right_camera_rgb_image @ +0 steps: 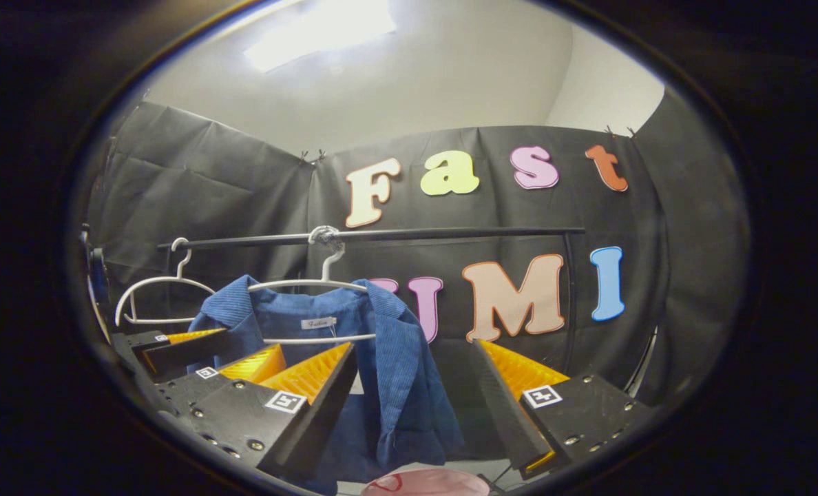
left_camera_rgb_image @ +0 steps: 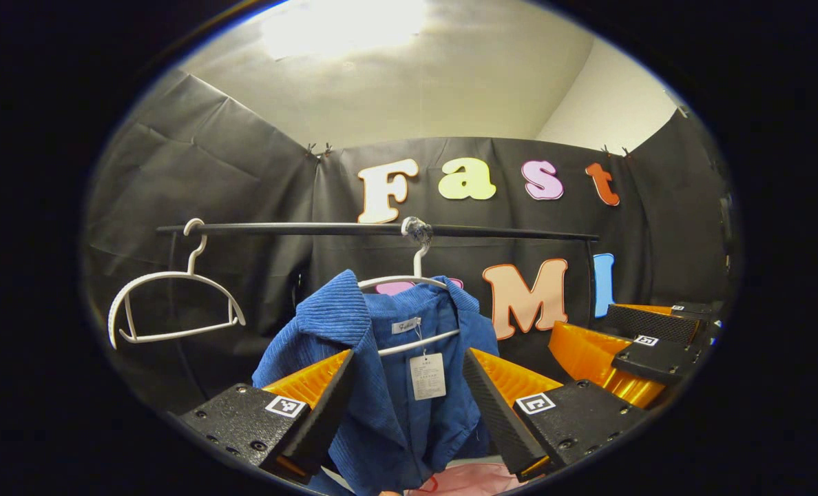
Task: Grasp the clothes on the hanger with both hands and then place them into the laundry hamper below.
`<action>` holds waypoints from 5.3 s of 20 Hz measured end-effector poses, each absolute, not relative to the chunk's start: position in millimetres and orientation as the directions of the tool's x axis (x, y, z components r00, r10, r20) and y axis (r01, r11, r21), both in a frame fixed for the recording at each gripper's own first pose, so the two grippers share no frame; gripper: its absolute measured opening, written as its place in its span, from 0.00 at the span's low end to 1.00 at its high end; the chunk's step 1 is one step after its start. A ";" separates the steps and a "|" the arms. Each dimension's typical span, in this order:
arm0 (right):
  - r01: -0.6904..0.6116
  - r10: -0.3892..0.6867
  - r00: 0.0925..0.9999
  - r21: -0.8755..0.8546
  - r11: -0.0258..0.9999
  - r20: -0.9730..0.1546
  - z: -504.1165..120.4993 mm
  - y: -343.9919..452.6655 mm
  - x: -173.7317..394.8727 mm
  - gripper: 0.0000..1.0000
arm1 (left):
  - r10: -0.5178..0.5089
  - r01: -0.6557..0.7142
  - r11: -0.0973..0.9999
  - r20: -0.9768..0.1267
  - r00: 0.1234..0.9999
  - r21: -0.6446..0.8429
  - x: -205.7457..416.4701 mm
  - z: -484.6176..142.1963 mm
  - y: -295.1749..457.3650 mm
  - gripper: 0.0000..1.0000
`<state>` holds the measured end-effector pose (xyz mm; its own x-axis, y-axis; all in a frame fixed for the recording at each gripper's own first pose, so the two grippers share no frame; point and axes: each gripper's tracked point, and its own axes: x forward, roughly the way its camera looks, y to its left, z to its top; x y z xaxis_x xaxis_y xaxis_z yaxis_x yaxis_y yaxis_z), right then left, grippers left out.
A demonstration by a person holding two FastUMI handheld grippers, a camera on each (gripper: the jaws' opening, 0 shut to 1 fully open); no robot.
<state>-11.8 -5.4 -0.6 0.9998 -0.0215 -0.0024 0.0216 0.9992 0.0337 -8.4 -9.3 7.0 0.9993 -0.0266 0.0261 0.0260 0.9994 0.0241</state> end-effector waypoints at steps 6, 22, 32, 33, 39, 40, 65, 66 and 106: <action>0.028 -0.029 1.000 0.030 0.999 0.006 2.0 -11.2 -11.5 0.98 | -0.023 0.022 1.000 0.030 0.999 0.022 -8.3 10.7 -9.0 0.96; -0.014 0.014 1.000 -0.015 1.000 0.022 25.1 -10.3 12.6 0.98 | 0.019 -0.019 1.000 0.022 1.000 0.024 -8.0 16.8 3.6 0.96; -0.066 0.068 0.997 -0.035 0.997 0.043 55.6 -6.6 37.2 0.94 | 0.055 -0.056 0.998 0.034 0.998 0.025 -19.6 24.3 14.9 0.96; -0.075 0.076 0.996 -0.031 0.997 0.042 57.2 -4.6 40.8 0.93 | 0.063 -0.064 0.998 0.035 0.997 0.024 -21.4 24.6 17.5 0.96; -0.132 0.133 0.991 -0.049 0.990 0.014 47.0 7.6 55.7 0.99 | 0.125 -0.126 0.992 0.032 0.992 0.032 -30.8 23.7 32.5 0.96; -0.141 0.142 0.990 -0.047 0.989 0.008 43.2 9.8 57.2 0.99 | 0.139 -0.140 0.989 0.031 0.990 0.037 -31.8 23.9 35.5 0.96; -0.239 0.222 0.950 -0.055 0.969 -0.221 -102.2 47.1 159.6 0.82 | 0.315 -0.316 0.941 0.033 0.949 0.118 -56.4 28.7 79.9 0.96; -0.235 0.216 0.951 -0.064 0.970 -0.220 -104.4 48.6 162.5 0.82 | 0.315 -0.317 0.941 0.035 0.948 0.118 -54.6 29.9 78.9 0.96; -0.095 0.090 0.970 -0.012 0.995 -0.225 -49.9 -9.3 106.5 0.08 | 0.401 -0.383 0.900 -0.054 0.914 0.207 37.7 -61.9 101.4 0.12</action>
